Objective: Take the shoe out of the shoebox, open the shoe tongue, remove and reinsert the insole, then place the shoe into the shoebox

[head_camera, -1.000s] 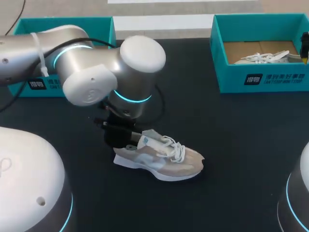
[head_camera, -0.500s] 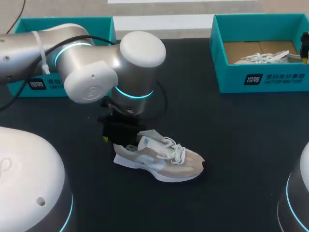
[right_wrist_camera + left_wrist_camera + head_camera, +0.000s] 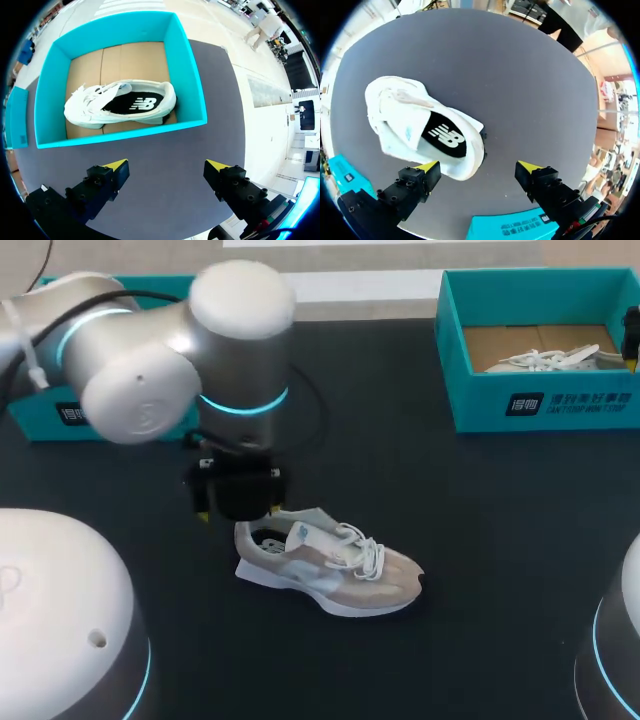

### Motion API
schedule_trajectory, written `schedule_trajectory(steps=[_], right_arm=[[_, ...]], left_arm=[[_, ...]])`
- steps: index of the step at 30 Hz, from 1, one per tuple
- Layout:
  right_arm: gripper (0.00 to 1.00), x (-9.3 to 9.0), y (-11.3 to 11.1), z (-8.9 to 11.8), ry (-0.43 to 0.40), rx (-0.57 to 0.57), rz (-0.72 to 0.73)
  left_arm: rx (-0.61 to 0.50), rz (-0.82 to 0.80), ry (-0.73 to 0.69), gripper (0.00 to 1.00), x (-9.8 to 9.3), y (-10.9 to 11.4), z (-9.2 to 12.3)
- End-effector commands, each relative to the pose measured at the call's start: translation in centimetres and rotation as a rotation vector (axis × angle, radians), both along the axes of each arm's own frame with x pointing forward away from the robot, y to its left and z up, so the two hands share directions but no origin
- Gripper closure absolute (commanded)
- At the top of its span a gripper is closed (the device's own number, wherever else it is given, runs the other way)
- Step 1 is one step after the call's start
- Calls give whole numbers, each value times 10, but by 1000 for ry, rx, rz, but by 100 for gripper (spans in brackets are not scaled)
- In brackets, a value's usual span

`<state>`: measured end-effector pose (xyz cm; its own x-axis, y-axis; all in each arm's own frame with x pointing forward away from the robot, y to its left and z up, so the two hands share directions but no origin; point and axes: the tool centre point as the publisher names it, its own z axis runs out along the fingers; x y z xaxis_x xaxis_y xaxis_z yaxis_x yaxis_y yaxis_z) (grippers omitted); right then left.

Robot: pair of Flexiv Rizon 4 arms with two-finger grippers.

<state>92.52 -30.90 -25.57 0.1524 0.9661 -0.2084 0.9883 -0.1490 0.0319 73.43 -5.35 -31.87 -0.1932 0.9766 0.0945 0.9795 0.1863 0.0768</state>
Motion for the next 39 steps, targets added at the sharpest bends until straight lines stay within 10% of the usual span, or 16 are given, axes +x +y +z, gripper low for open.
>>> schedule_trajectory(steps=[1,18,32,39], right_arm=[[0,-1,0,0,-3,1,0],[0,-1,0,0,-3,1,0],[0,-1,0,0,-3,1,0],[0,-1,0,0,-3,1,0]], left_arm=[[-157,6,-23,0,-4,16,18],[-680,317,72,0,-25,52,26],[-680,317,72,0,-25,52,26],[-841,505,154,0,-16,87,19]])
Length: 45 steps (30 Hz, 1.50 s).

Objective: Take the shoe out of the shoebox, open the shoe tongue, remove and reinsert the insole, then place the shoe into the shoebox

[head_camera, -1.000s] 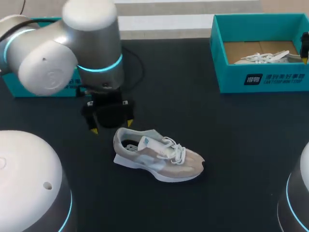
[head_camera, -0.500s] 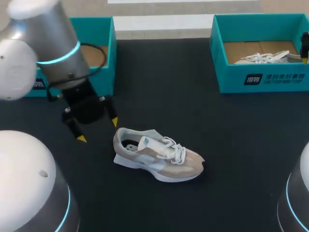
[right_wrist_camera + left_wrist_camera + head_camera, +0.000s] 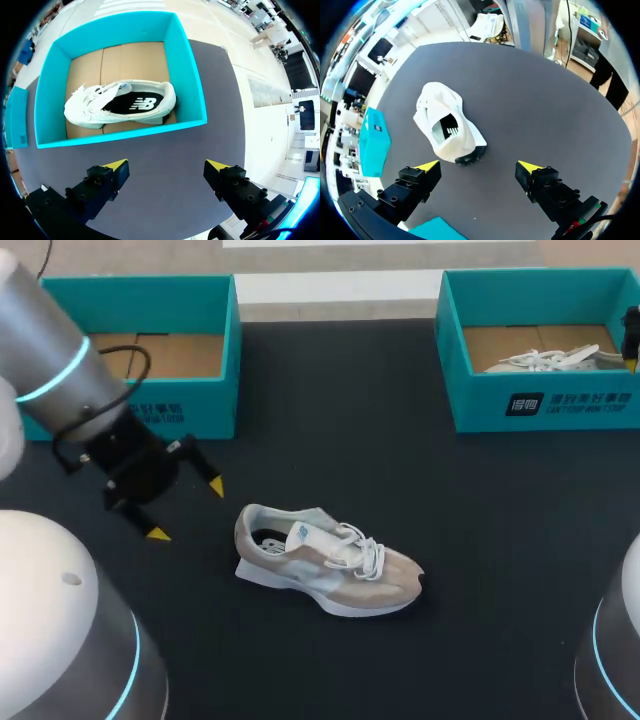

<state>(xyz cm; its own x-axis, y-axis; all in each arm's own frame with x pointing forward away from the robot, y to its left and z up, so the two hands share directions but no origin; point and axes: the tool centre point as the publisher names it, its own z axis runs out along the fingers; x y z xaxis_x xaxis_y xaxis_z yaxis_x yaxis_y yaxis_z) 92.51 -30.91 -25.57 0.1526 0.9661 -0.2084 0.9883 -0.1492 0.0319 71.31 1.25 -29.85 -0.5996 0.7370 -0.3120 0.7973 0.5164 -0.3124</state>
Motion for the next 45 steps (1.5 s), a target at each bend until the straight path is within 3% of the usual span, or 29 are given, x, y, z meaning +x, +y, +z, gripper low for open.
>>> schedule_trajectory(steps=[1,10,20,24,31,37,45], right_arm=[[0,-1,0,0,-3,1,0],[0,-1,0,0,-3,1,0],[0,-1,0,0,-3,1,0],[0,-1,0,0,-3,1,0],[0,-1,0,0,-3,1,0],[0,-1,0,0,-3,1,0],[0,-1,0,0,-3,1,0]], left_arm=[[-295,144,-62,0,5,25,0],[-444,322,66,0,-1,52,2],[-570,506,272,0,-10,55,-12],[-565,594,348,0,-10,61,-19],[-573,630,442,0,-14,67,-28],[-683,628,540,0,-16,78,-44],[-755,615,561,0,-11,90,-63]])
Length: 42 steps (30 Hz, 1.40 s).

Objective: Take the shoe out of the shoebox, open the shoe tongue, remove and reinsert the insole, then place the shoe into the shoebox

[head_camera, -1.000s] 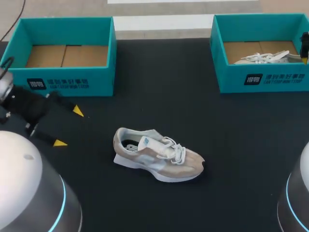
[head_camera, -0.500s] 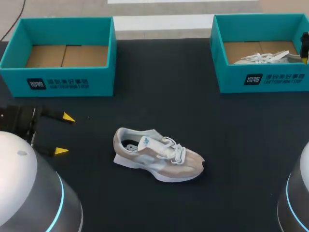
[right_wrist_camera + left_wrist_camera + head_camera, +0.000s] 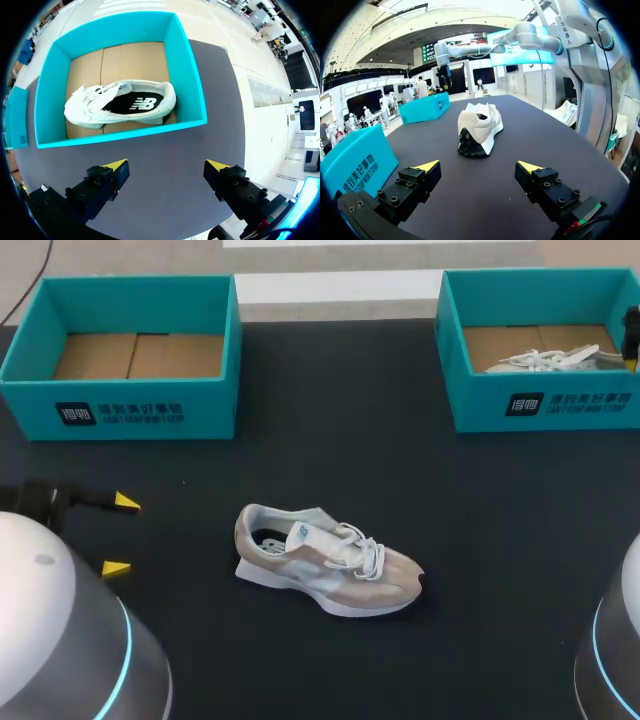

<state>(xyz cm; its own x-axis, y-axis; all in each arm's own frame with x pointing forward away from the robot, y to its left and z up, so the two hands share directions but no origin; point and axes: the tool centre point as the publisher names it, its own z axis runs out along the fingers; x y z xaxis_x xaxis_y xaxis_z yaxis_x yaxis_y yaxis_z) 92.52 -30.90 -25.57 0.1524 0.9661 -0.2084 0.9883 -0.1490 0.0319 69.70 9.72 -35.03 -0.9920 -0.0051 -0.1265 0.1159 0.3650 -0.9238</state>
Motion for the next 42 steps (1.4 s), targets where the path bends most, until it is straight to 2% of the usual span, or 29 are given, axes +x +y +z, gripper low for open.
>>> schedule_trajectory(steps=[1,12,22,42], right_arm=[[0,-1,0,0,-3,1,0],[0,-1,0,0,-3,1,0],[0,-1,0,0,-3,1,0],[0,-1,0,0,-3,1,0]], left_arm=[[-72,-20,-6,0,5,6,-13],[-85,29,45,0,8,16,-24],[-40,32,42,0,13,18,-19],[-40,32,42,0,13,18,-19]])
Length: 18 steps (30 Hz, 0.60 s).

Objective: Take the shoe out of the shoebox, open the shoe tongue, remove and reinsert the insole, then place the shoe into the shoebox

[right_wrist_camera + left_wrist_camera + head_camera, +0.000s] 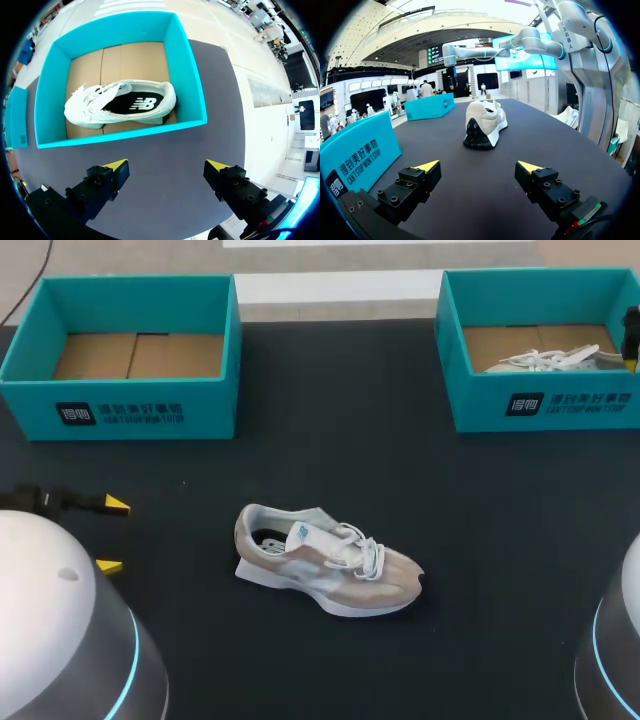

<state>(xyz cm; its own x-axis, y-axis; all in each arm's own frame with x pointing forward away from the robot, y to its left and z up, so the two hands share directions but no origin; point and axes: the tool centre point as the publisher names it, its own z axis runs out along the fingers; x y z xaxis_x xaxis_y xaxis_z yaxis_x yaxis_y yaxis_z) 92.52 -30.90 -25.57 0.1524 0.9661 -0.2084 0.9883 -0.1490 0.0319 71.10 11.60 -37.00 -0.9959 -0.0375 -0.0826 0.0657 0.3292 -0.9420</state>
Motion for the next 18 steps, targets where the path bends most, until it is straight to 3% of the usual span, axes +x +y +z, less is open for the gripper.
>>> schedule_trajectory(steps=[1,18], right_arm=[[0,-1,0,0,-3,1,0],[0,-1,0,0,-3,1,0]], left_arm=[[2,3,-1,0,-1,-1,0],[3,-32,16,0,2,-2,1]])
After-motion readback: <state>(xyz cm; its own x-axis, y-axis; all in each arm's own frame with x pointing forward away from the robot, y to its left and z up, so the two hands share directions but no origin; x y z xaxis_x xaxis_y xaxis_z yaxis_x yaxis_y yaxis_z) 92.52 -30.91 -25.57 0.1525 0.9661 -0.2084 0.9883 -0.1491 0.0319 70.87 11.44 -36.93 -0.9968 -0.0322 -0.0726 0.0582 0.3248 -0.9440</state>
